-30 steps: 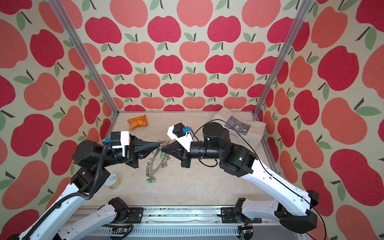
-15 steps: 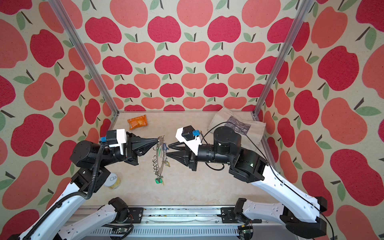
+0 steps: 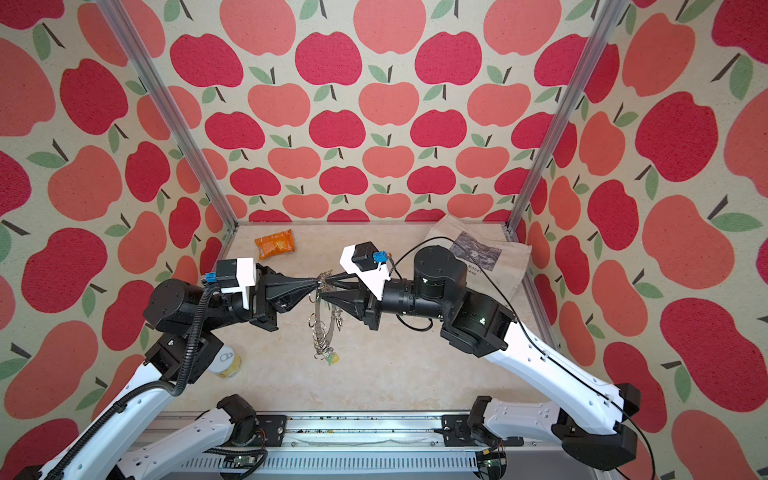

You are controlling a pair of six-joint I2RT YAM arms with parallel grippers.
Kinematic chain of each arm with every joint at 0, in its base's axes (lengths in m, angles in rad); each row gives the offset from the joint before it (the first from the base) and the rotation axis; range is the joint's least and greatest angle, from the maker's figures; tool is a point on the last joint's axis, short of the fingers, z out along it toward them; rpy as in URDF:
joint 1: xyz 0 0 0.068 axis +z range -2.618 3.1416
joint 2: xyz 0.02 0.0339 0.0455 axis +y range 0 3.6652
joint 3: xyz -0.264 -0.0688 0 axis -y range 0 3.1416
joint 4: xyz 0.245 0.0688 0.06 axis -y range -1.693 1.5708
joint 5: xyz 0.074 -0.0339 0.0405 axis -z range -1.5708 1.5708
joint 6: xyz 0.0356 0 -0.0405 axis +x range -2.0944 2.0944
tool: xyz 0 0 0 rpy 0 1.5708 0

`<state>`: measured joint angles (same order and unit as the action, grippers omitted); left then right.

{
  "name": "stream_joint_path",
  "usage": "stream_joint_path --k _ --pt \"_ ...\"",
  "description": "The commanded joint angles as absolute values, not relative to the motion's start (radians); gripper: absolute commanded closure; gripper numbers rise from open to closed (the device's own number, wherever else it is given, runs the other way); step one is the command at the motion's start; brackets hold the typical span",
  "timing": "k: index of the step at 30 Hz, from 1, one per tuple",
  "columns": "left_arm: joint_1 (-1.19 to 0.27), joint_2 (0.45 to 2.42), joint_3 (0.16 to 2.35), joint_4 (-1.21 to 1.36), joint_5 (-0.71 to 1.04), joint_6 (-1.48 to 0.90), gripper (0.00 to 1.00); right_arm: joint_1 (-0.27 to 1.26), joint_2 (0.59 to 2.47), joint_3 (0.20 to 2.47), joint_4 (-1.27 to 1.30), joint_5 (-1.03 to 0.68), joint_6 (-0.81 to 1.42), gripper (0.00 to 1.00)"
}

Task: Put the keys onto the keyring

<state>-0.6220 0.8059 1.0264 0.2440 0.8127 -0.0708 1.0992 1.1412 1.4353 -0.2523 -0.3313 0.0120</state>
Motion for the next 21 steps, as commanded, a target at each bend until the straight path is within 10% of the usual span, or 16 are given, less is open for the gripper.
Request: stream_joint_path --k 1,21 --pt "-0.619 0.796 1.059 0.310 0.839 -0.088 1.00 1.091 1.140 1.442 -0.219 -0.350 0.013 0.71" --pt "-0.618 0.795 1.063 0.275 0.842 -0.086 1.00 1.087 1.152 1.443 -0.211 -0.427 0.012 1.00"
